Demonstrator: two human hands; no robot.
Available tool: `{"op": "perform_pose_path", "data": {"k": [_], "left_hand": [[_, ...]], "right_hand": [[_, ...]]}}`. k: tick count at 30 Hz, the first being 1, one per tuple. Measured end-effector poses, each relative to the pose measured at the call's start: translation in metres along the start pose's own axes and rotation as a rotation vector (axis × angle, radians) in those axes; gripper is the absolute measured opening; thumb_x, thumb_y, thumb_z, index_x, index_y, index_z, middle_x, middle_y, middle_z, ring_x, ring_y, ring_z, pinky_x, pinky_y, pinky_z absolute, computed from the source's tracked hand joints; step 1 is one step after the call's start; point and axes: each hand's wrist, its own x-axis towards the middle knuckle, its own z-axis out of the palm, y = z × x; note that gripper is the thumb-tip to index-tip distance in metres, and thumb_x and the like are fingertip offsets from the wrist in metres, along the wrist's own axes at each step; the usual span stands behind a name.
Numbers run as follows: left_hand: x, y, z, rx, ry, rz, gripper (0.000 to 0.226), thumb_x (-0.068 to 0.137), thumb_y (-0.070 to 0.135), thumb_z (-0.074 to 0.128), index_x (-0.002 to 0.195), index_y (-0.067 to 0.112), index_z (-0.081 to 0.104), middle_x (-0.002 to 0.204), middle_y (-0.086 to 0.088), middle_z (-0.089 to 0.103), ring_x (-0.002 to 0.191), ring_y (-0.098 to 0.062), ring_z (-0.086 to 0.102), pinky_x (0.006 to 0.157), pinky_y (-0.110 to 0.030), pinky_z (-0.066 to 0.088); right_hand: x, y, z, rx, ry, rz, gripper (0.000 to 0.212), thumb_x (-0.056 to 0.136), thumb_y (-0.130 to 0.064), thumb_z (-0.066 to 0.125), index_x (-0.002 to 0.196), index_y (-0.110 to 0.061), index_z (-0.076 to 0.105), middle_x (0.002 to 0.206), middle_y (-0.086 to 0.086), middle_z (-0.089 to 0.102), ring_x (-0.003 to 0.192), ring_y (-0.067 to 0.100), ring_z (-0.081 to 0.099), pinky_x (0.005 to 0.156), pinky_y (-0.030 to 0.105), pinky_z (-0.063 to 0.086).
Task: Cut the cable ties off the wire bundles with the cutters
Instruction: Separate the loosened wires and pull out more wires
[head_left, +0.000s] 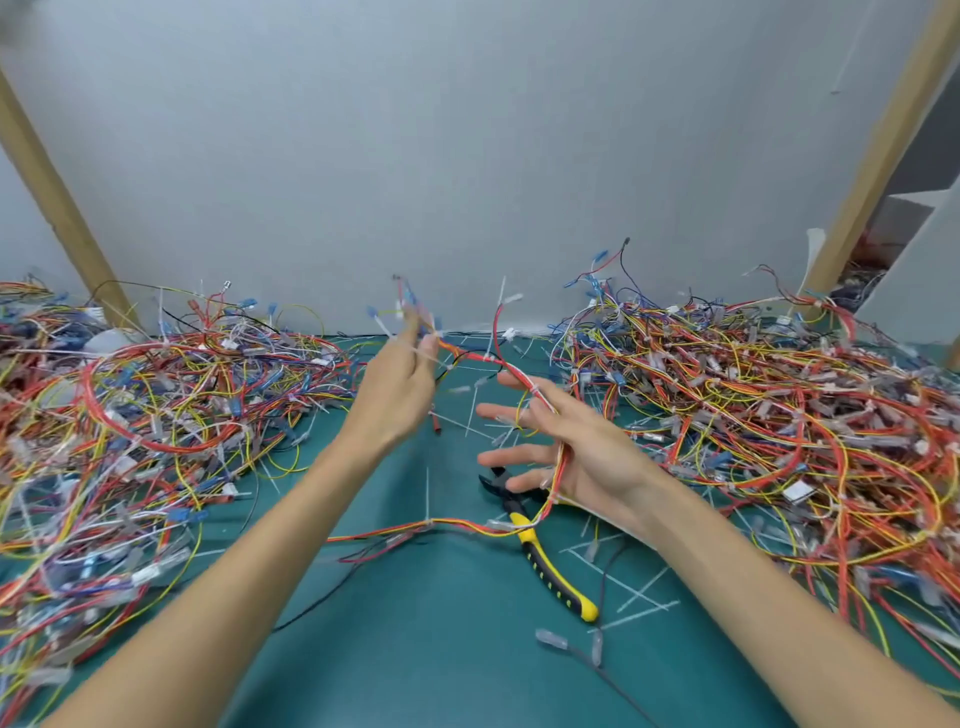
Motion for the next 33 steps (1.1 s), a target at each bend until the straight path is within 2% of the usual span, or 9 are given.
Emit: {"op": "perform_pose_path", "data": {"k": [4, 6, 10, 13, 15, 17, 21, 27, 33], "left_hand": [[-0.041, -0.024, 0.004, 0.069, -0.042, -0.05, 0.051, 0.105, 0.03, 0.033, 0.149, 0.006, 0.03, 0.147, -0.015, 0.044, 0.135, -0.025, 0.037, 0.102, -0.026, 0.025], [-0.061, -0.037, 0.005, 0.059, -0.046, -0.097, 0.056, 0.103, 0.037, 0.033, 0.154, 0.014, 0.024, 0.154, -0.005, 0.038, 0.139, -0.016, 0.033, 0.102, -0.017, 0.021], [-0.076, -0.044, 0.005, 0.109, 0.011, -0.119, 0.05, 0.103, 0.035, 0.034, 0.152, 0.023, 0.031, 0.143, -0.006, 0.053, 0.13, -0.024, 0.047, 0.1, -0.028, 0.031], [-0.078, -0.037, 0.003, 0.186, 0.119, -0.038, 0.038, 0.104, 0.03, 0.036, 0.139, 0.023, 0.048, 0.121, -0.004, 0.067, 0.11, -0.028, 0.059, 0.092, -0.039, 0.042], [-0.082, -0.029, -0.002, 0.183, 0.129, 0.1, 0.03, 0.102, 0.029, 0.036, 0.116, 0.019, 0.062, 0.102, 0.001, 0.069, 0.098, -0.026, 0.06, 0.087, -0.041, 0.044], [-0.088, -0.022, -0.006, 0.185, 0.062, 0.295, 0.031, 0.101, 0.026, 0.038, 0.099, 0.013, 0.066, 0.089, 0.003, 0.066, 0.088, -0.023, 0.059, 0.082, -0.038, 0.045], [-0.1, -0.009, -0.004, 0.325, -0.183, 0.524, 0.027, 0.098, 0.028, 0.041, 0.092, 0.014, 0.063, 0.08, 0.003, 0.06, 0.075, -0.02, 0.055, 0.071, -0.034, 0.045], [-0.108, -0.006, -0.001, 0.321, -0.226, 0.495, 0.014, 0.091, 0.034, 0.055, 0.083, 0.022, 0.057, 0.071, 0.01, 0.057, 0.064, -0.012, 0.054, 0.053, -0.031, 0.044], [-0.108, -0.015, 0.005, 0.392, -0.256, 0.461, 0.031, 0.1, 0.044, 0.037, 0.09, 0.022, 0.055, 0.082, 0.007, 0.066, 0.072, -0.023, 0.061, 0.052, -0.038, 0.046]], "right_hand": [[0.004, 0.015, -0.001, 0.116, -0.031, -0.03, 0.044, 0.09, -0.029, 0.052, 0.133, -0.023, 0.05, 0.131, 0.007, 0.064, 0.088, 0.034, 0.072, 0.066, 0.031, 0.058], [0.005, 0.018, -0.002, 0.153, -0.02, -0.04, 0.044, 0.09, -0.028, 0.051, 0.133, -0.022, 0.05, 0.131, 0.009, 0.063, 0.088, 0.033, 0.072, 0.069, 0.031, 0.056], [0.004, 0.022, -0.003, 0.202, 0.014, -0.045, 0.042, 0.093, -0.027, 0.047, 0.134, -0.02, 0.049, 0.13, 0.011, 0.064, 0.088, 0.029, 0.072, 0.068, 0.026, 0.054], [0.003, 0.021, -0.003, 0.231, 0.025, -0.059, 0.044, 0.092, -0.026, 0.046, 0.136, -0.021, 0.047, 0.131, 0.01, 0.063, 0.088, 0.028, 0.072, 0.067, 0.025, 0.054], [0.003, 0.02, -0.003, 0.241, 0.029, -0.062, 0.044, 0.094, -0.026, 0.045, 0.138, -0.022, 0.045, 0.132, 0.01, 0.062, 0.088, 0.028, 0.071, 0.071, 0.027, 0.054], [0.003, 0.019, -0.002, 0.261, 0.023, -0.061, 0.043, 0.097, -0.024, 0.042, 0.139, -0.021, 0.044, 0.133, 0.011, 0.062, 0.088, 0.028, 0.071, 0.072, 0.029, 0.055], [0.006, 0.018, -0.003, 0.287, 0.015, -0.049, 0.041, 0.096, -0.025, 0.041, 0.137, -0.022, 0.045, 0.132, 0.01, 0.062, 0.086, 0.028, 0.071, 0.069, 0.028, 0.055], [0.014, 0.019, -0.008, 0.282, 0.03, -0.033, 0.043, 0.094, -0.029, 0.044, 0.137, -0.026, 0.045, 0.133, 0.009, 0.062, 0.089, 0.027, 0.071, 0.071, 0.027, 0.049], [0.017, 0.018, -0.007, 0.366, 0.075, -0.004, 0.043, 0.097, -0.031, 0.042, 0.14, -0.03, 0.044, 0.133, 0.017, 0.06, 0.091, 0.037, 0.07, 0.064, 0.029, 0.053]]}}
